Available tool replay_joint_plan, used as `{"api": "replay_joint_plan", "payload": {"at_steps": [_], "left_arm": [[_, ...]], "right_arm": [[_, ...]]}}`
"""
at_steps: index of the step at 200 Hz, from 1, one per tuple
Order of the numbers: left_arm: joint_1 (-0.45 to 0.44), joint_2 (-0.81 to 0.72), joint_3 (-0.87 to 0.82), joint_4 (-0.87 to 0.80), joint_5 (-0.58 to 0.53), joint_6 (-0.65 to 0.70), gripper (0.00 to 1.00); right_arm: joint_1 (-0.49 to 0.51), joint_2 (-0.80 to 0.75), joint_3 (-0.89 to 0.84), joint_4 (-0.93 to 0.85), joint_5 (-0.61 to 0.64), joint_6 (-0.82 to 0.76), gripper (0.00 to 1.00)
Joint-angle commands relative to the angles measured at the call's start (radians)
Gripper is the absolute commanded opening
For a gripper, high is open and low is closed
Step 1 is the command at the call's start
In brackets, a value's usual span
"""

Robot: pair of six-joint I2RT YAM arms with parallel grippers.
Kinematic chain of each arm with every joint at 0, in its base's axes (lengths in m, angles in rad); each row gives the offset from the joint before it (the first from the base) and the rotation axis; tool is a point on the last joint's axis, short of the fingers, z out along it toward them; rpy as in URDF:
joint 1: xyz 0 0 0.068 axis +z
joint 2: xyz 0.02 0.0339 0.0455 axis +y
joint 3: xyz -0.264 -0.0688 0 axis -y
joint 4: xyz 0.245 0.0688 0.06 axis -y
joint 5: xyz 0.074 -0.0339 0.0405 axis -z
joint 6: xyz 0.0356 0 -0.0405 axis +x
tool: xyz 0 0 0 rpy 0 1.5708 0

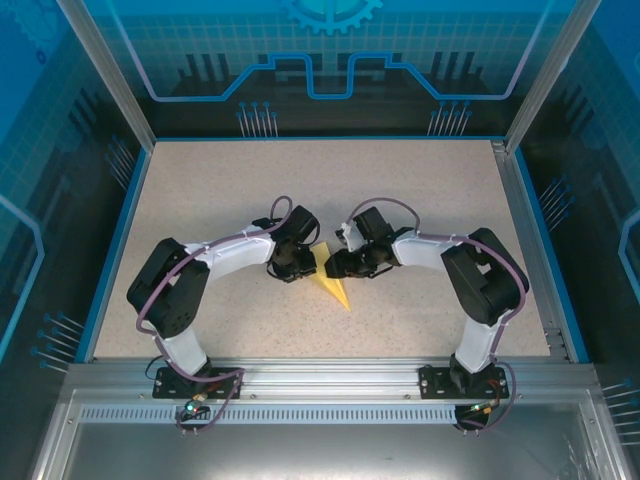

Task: Fold a paper plane with a square sheet of paper (pick it up from the middle)
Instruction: Move a paper plane to the center of the table.

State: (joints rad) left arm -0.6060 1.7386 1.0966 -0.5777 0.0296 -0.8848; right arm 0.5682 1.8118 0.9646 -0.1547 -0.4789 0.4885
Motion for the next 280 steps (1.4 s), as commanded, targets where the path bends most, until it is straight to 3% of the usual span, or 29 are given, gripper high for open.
{"api": "replay_joint_plan", "payload": {"at_steps": [1, 102, 137, 166, 182, 239, 280], "left_arm": [[0.004, -0.016, 0.000, -0.006, -0.012, 0.014, 0.27], [0.005, -0.030, -0.032, 0.007, -0.021, 0.003, 0.25], [0.005, -0.046, -0.043, 0.016, -0.021, 0.004, 0.24], [0.005, -0.092, -0.065, 0.052, -0.021, 0.009, 0.25], [0.005, -0.140, -0.087, 0.081, -0.030, 0.003, 0.28], [0.012, -0.339, -0.165, 0.092, -0.175, -0.039, 0.37], [0.029, -0.376, -0.206, 0.101, -0.174, -0.058, 0.38]], "right_arm": [[0.023, 0.015, 0.025, -0.038, -0.018, -0.035, 0.48], [0.074, -0.012, 0.021, -0.101, 0.064, -0.063, 0.43], [0.098, -0.001, 0.050, -0.142, 0.132, -0.063, 0.30], [0.120, 0.000, 0.093, -0.198, 0.197, -0.072, 0.09], [0.135, -0.022, 0.112, -0.225, 0.249, -0.067, 0.03], [0.157, -0.051, 0.249, -0.424, 0.661, 0.030, 0.00], [0.108, 0.080, 0.370, -0.471, 0.635, 0.072, 0.00]]}}
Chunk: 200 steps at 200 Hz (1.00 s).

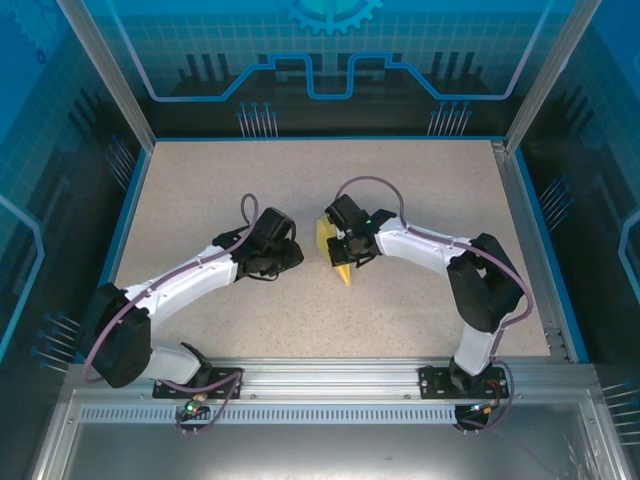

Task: Fold a paper plane with a square sheet of paper (pick it up from the middle)
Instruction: Move a paper plane to the center of the table.

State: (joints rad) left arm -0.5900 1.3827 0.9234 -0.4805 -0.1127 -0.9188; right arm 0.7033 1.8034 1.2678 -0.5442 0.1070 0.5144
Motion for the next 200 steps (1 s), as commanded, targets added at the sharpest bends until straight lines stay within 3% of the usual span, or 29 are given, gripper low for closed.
{"api": "replay_joint_plan", "payload": {"at_steps": [1, 53, 200], "left_arm": [[0.012, -0.020, -0.033, 0.003, -0.032, -0.024, 0.38], [0.022, -0.052, -0.065, 0.003, -0.035, -0.033, 0.38], [0.050, -0.044, -0.084, 0.025, -0.020, -0.029, 0.40]], "right_arm": [[-0.028, 0.089, 0.069, -0.082, 0.049, 0.046, 0.00], [-0.047, 0.187, 0.154, -0.086, 0.006, 0.065, 0.04], [-0.048, 0.245, 0.135, -0.076, -0.015, 0.078, 0.21]]}}
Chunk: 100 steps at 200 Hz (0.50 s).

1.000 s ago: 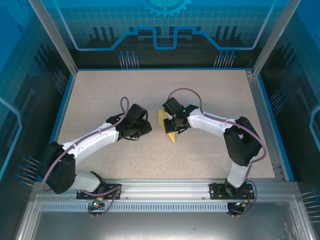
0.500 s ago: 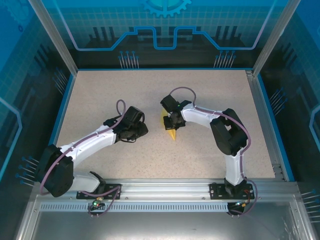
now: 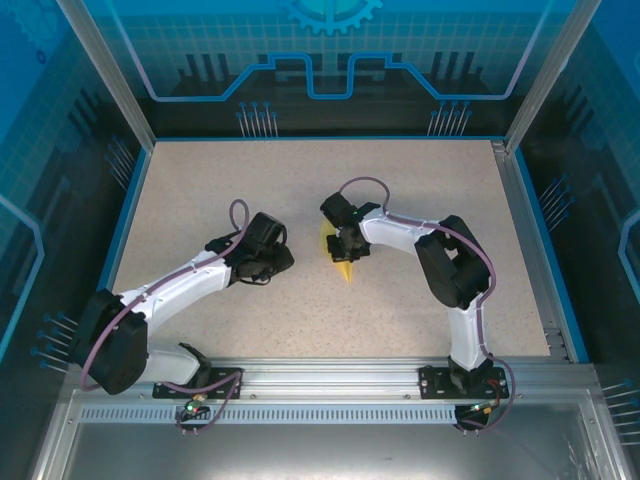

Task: Fold a paper plane with a square sheet of paper (pick it up from the middle)
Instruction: Move a paper plane to the center of the table.

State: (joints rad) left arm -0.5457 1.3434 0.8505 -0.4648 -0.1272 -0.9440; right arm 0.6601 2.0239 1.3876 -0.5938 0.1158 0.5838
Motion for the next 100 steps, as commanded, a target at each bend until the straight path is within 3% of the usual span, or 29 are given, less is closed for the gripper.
{"api": "replay_joint_plan", "payload": {"at_steps": [1, 100], "left_arm": [[0.007, -0.003, -0.011, 0.009, -0.005, -0.004, 0.40], [0.026, -0.020, -0.022, -0.004, -0.009, -0.003, 0.40]], "right_arm": [[-0.005, 0.025, 0.016, -0.026, -0.024, 0.008, 0.21], [0.019, 0.084, 0.057, -0.090, 0.004, 0.141, 0.26]]}}
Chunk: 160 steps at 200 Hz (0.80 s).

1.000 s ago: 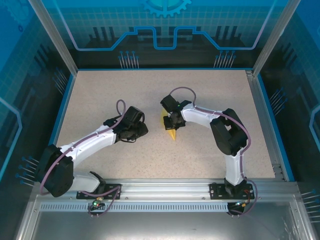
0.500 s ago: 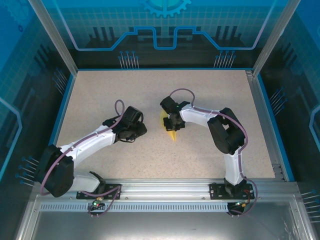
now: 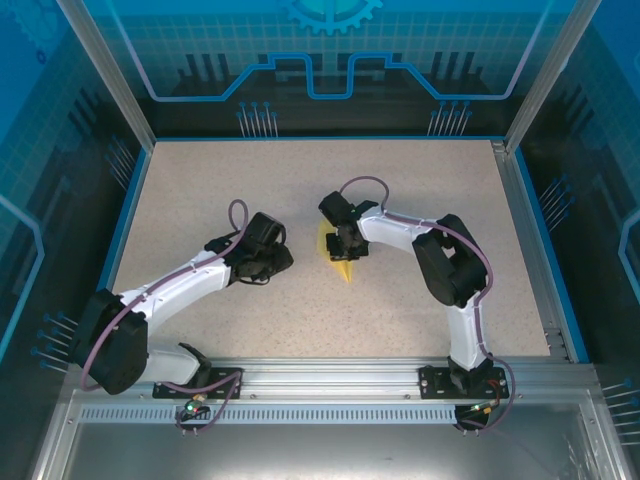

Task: Fold a paper plane with a square sheet of paper (pick it up from the middle)
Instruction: Move a paper plane to the center of the table, then reset both arms

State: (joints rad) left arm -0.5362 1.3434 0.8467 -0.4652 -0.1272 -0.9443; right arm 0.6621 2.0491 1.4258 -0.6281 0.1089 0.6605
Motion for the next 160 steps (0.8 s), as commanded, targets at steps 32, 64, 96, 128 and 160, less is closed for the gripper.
{"api": "replay_joint_plan", "payload": {"at_steps": [32, 64, 96, 128, 160], "left_arm": [[0.025, -0.020, -0.015, -0.007, -0.008, 0.006, 0.40], [0.028, -0.039, -0.021, -0.019, -0.025, 0.019, 0.40], [0.033, -0.074, -0.033, -0.023, -0.061, 0.045, 0.42], [0.048, -0.113, -0.037, -0.026, -0.109, 0.087, 0.45], [0.081, -0.167, -0.044, -0.036, -0.197, 0.152, 0.55]], "right_arm": [[0.025, 0.088, 0.080, -0.103, 0.057, 0.073, 0.29], [0.033, 0.052, 0.089, -0.116, 0.059, 0.062, 0.34], [0.028, -0.089, 0.080, -0.099, 0.050, -0.012, 0.49], [0.018, -0.272, -0.006, -0.015, 0.018, -0.079, 0.61], [-0.021, -0.528, -0.156, 0.025, 0.243, -0.119, 0.67]]}}
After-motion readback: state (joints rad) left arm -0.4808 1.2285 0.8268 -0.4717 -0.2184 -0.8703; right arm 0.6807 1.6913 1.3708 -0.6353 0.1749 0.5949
